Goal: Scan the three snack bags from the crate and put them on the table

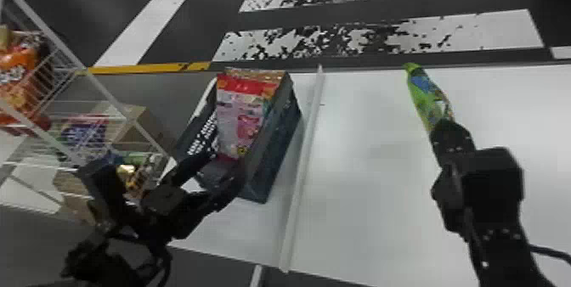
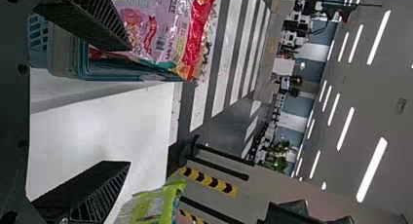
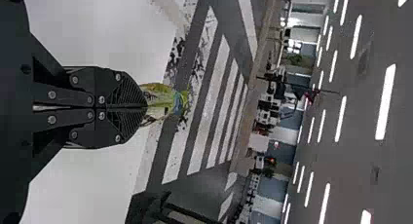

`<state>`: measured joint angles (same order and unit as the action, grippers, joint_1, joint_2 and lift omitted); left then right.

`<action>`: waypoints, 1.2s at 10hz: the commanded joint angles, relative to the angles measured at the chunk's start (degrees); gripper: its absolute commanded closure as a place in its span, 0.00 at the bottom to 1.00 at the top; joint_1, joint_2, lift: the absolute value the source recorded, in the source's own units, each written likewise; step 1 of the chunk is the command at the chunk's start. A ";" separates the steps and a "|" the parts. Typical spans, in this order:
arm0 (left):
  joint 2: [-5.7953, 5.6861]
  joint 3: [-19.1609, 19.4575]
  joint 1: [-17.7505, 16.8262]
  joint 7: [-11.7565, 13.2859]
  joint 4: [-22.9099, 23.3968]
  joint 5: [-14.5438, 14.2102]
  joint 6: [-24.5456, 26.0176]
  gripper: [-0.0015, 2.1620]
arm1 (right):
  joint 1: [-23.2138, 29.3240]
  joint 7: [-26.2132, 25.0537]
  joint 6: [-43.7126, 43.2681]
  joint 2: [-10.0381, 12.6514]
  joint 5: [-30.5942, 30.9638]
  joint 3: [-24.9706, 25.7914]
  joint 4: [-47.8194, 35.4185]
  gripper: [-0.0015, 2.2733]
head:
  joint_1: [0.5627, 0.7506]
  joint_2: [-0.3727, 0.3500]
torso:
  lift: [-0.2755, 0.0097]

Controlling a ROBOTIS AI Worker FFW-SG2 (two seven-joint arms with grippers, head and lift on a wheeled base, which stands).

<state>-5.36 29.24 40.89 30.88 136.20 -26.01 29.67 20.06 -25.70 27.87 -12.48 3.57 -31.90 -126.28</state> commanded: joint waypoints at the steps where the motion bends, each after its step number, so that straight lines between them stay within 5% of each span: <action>1: -0.09 0.03 -0.20 0.15 -0.06 0.00 0.00 0.02 | 2.53 0.03 -3.12 0.35 -12.00 6.68 -4.85 0.99 | 0.70 1.00 | 0.64; 4: -0.70 -0.06 -1.43 0.41 -1.46 0.00 0.00 0.02 | 7.45 -4.10 -8.22 2.98 -25.36 14.15 -7.31 0.99 | 0.70 0.93 | 0.64; 7: -1.49 -1.20 -3.80 0.59 -3.57 0.18 -0.35 0.02 | 8.42 -16.40 -8.39 4.22 -27.12 14.50 -5.64 0.99 | 0.70 0.83 | 0.64; 12: -1.76 -1.37 -5.38 0.59 -4.45 0.44 -0.35 0.02 | 9.82 -21.59 -18.59 4.65 -32.39 15.99 -4.50 0.99 | 0.70 0.74 | 0.64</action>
<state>-7.12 27.86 35.51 31.47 131.75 -25.69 29.32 29.81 -47.30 9.98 -7.82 -28.04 -16.06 -130.12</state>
